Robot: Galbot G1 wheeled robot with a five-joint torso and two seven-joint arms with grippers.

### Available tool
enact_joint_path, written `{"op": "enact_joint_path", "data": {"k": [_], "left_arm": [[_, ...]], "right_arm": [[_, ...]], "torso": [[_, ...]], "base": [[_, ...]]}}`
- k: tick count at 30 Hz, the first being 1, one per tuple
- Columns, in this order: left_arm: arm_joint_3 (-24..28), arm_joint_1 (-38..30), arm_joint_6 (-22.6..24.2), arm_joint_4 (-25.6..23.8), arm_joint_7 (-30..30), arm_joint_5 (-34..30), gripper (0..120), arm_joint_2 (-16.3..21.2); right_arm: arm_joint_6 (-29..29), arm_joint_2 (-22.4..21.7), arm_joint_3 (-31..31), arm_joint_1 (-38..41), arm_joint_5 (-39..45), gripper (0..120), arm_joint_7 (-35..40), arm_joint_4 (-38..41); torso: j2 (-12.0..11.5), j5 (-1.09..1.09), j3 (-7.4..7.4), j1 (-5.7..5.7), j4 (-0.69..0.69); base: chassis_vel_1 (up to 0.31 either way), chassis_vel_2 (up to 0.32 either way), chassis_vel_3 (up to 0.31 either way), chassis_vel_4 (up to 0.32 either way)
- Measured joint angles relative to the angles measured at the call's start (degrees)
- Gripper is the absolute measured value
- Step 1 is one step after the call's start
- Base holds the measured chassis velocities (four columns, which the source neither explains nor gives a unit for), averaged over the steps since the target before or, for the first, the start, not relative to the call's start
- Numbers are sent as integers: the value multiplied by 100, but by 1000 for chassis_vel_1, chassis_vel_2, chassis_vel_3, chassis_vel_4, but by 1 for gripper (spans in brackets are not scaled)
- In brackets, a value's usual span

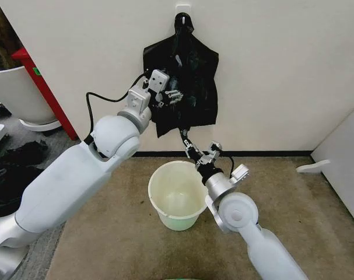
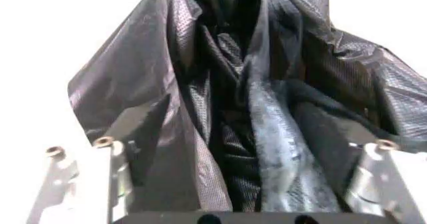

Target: Place the garbage bag over the trash bin.

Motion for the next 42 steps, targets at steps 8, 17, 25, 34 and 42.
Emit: {"op": "enact_joint_path", "data": {"k": [8, 17, 25, 34, 42], "left_arm": [[0, 14, -105, 8, 0, -90, 41, -11], [27, 27, -104, -58, -38, -194, 8, -38], [-140, 157, -96, -201, -119, -231, 0, 81], [-523, 236, -109, -247, -218, -761, 0, 156], [-583, 299, -265, -255, -143, -1134, 0, 184]], "right_arm": [[0, -15, 7, -7, -13, 0, 1, 8], [0, -56, 23, -31, -79, 0, -6, 20], [-14, -71, 62, -47, -164, 0, -29, 21], [-21, -109, 197, -147, -260, 0, -150, 25], [-150, -192, 335, -224, -433, 7, -376, 97]], "torso": [[0, 0, 0, 0, 0], [0, 0, 0, 0, 0], [0, 0, 0, 0, 0], [0, -1, 0, 0, 0], [0, 0, 0, 0, 0]], "base": [[0, 0, 0, 0], [0, 0, 0, 0], [0, 0, 0, 0], [0, 0, 0, 0], [0, 0, 0, 0]]}}
